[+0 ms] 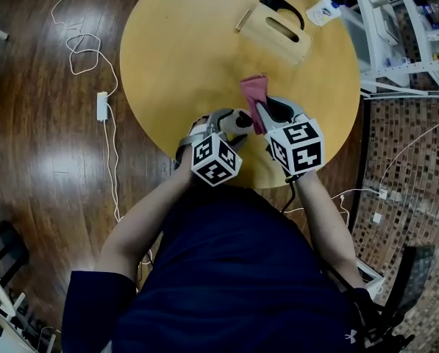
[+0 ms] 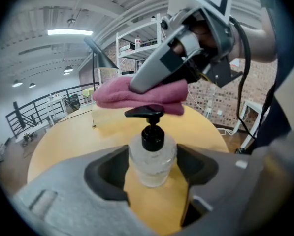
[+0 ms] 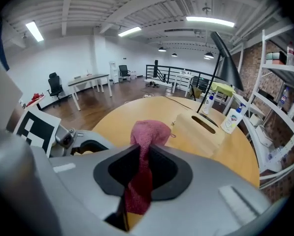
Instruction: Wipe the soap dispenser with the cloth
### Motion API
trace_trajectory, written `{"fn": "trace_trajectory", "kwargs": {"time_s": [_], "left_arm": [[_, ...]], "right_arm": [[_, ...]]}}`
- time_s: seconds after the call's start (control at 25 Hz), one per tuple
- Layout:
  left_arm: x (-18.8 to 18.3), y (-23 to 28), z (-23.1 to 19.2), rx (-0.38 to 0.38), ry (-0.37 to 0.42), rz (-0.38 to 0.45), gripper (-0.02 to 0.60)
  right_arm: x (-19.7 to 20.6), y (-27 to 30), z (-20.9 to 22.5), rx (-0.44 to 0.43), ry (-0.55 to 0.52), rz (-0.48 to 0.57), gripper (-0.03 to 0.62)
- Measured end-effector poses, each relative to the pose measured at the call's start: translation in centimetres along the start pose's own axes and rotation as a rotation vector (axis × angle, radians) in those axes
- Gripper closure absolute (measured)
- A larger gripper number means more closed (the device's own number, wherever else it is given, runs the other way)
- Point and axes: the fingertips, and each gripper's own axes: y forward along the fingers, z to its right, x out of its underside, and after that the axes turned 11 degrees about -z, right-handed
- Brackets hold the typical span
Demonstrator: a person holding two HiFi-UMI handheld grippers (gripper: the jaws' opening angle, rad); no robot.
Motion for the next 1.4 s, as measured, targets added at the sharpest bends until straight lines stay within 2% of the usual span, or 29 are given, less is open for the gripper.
{"fn": "trace_trajectory", "kwargs": {"time_s": [0.16, 0.24, 0.36, 0.56, 0.68, 0.8, 0.92, 1.08, 1.2, 1.28, 1.4], "left_arm": [[0.1, 0.0, 0.0, 0.002, 0.000, 0.003, 0.275], [0.2, 0.0, -0.1, 0.004, -0.001, 0.002, 0.275], [0.2, 0.0, -0.3, 0.006, -0.003, -0.002, 0.275], [0.0, 0.1, -0.1, 0.001, -0.004, -0.005, 0.275], [0.1, 0.2, 0.0, -0.001, -0.003, -0.004, 0.275], [0.1, 0.1, -0.2, 0.002, -0.002, -0.001, 0.275], [0.3, 0.1, -0.3, 0.002, -0.007, -0.007, 0.275], [0.1, 0.2, 0.0, 0.004, -0.004, -0.011, 0.273], [0.2, 0.2, 0.0, 0.004, -0.002, -0.003, 0.273], [0.4, 0.1, -0.2, 0.006, -0.001, 0.002, 0.273], [0.5, 0.1, -0.3, 0.018, 0.007, 0.000, 0.273]], "right_arm": [[0.1, -2.8, -1.3, -0.070, 0.039, 0.060, 0.533], [0.5, -3.2, -3.3, -0.096, -0.007, 0.059, 0.533], [1.1, -1.5, -4.0, -0.060, -0.078, 0.022, 0.533], [1.1, 0.2, 0.0, 0.001, 0.027, -0.009, 0.533], [1.1, -1.7, -0.1, -0.043, 0.063, 0.028, 0.533], [0.8, -3.1, -3.0, -0.094, 0.005, 0.064, 0.533], [1.4, -1.4, -3.7, -0.052, -0.071, 0.021, 0.533], [1.7, -0.4, -0.3, 0.014, 0.029, -0.002, 0.533], [1.8, -1.5, -1.1, -0.065, 0.072, 0.028, 0.533], [2.3, -1.4, -2.4, -0.112, 0.064, 0.024, 0.533], [3.9, 0.5, -1.8, -0.089, 0.081, -0.025, 0.533]]}}
